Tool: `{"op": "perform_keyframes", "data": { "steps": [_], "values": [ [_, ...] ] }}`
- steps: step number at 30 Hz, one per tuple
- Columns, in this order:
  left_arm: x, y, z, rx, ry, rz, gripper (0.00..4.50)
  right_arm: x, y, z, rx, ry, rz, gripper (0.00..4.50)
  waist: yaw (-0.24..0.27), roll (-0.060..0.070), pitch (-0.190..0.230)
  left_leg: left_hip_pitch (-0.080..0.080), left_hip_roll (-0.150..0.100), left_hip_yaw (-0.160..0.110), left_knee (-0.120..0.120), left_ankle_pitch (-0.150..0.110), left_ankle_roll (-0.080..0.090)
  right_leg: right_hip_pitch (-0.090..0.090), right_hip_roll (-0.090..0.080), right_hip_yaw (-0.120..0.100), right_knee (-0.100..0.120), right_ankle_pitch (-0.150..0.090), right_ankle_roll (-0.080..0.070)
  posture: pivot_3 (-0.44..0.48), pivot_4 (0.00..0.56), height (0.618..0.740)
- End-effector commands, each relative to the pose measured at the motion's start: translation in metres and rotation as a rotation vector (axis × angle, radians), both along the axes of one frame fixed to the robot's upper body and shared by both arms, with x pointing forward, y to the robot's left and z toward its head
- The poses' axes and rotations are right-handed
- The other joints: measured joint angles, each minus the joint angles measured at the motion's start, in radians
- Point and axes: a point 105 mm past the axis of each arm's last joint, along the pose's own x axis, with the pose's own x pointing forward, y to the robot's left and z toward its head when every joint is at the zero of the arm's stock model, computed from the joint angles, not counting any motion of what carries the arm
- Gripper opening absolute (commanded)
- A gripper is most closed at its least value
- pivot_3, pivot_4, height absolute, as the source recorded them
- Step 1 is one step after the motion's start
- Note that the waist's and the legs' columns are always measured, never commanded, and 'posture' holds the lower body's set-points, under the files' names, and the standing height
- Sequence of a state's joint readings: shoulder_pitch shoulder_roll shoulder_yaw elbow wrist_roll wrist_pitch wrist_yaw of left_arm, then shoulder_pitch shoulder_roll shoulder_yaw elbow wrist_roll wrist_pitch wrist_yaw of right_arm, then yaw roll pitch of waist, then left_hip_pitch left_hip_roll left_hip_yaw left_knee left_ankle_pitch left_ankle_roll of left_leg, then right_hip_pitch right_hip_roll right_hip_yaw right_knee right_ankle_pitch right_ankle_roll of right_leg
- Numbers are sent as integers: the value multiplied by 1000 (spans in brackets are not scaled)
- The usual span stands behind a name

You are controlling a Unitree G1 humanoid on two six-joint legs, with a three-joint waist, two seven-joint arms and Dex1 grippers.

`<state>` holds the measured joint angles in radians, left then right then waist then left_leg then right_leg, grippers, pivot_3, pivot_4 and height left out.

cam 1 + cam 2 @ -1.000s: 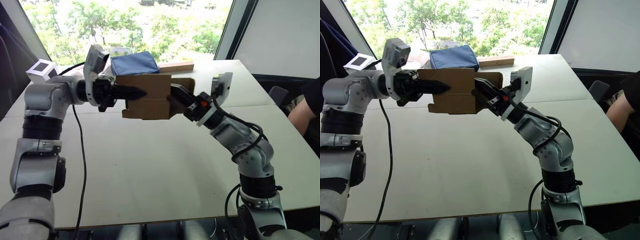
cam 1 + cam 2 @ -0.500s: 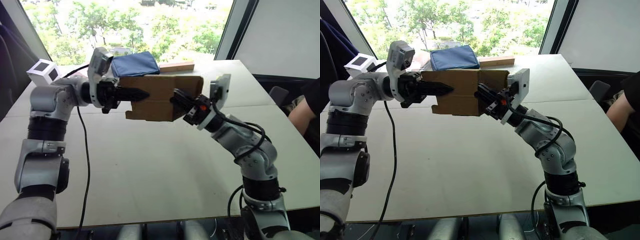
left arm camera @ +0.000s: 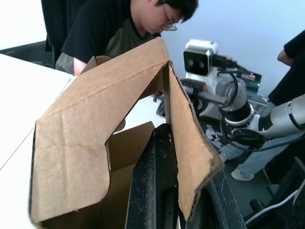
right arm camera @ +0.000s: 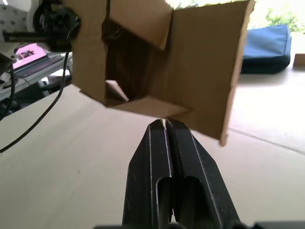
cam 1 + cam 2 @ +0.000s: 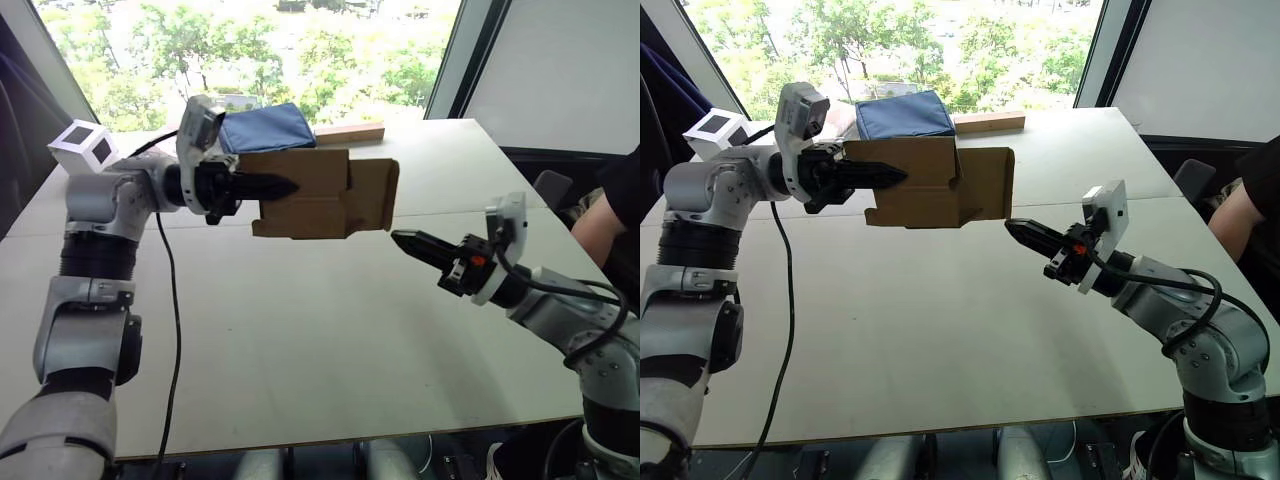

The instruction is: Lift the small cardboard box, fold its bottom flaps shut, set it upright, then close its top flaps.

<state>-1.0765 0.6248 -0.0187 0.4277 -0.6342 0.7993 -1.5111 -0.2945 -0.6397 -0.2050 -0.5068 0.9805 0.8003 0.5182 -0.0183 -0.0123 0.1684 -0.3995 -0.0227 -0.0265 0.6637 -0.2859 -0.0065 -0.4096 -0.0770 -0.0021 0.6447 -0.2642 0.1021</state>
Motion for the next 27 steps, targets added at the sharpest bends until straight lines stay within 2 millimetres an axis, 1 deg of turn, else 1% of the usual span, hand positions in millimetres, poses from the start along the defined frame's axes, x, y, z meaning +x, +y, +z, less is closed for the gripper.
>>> {"op": "perform_keyframes", "data": {
  "steps": [1, 4, 9, 20, 23, 27],
  "values": [
    [-5, -1, 16, -16, -62, -19, 0, -1, 21, 8, 4, -59, 52, 43, 0, 0, 0, 0, 0, 0, 0, 0, 0, 0, 0, 0, 0, 0, 0, 0, 150, 737],
    [-7, -3, 16, -18, -60, -30, 0, 1, 29, 10, 12, -74, 73, 43, 5, 0, 0, 0, 0, 0, 0, 0, 0, 0, 0, 0, 0, 0, 0, 0, 150, 737],
    [-13, -6, 13, -12, -44, -48, 0, 3, 40, 24, 76, -104, 122, 43, 8, 0, 0, -2, -1, -1, 2, 0, 0, 0, -1, 0, 0, 0, 0, 0, 150, 737],
    [-14, -4, 10, -22, -28, -31, 0, 1, 46, 23, 84, -108, 169, 43, 6, 0, 0, -2, -1, -1, 2, 0, 0, 0, -1, 0, 1, 0, 0, 0, 150, 737],
    [-13, -4, 10, -24, -31, -22, 0, 2, 35, 26, 52, -125, 148, 43, 7, 0, 0, -2, -1, -1, 2, 0, 0, 0, -1, 0, 1, 0, 0, 0, 150, 737],
    [-12, -2, 14, -32, -40, -15, 0, 2, 2, 47, 43, -152, 100, 43, 8, 0, 0, -2, -2, -1, 2, 0, 0, 0, -1, 0, 1, 0, 0, 0, 150, 737]
  ]
}}
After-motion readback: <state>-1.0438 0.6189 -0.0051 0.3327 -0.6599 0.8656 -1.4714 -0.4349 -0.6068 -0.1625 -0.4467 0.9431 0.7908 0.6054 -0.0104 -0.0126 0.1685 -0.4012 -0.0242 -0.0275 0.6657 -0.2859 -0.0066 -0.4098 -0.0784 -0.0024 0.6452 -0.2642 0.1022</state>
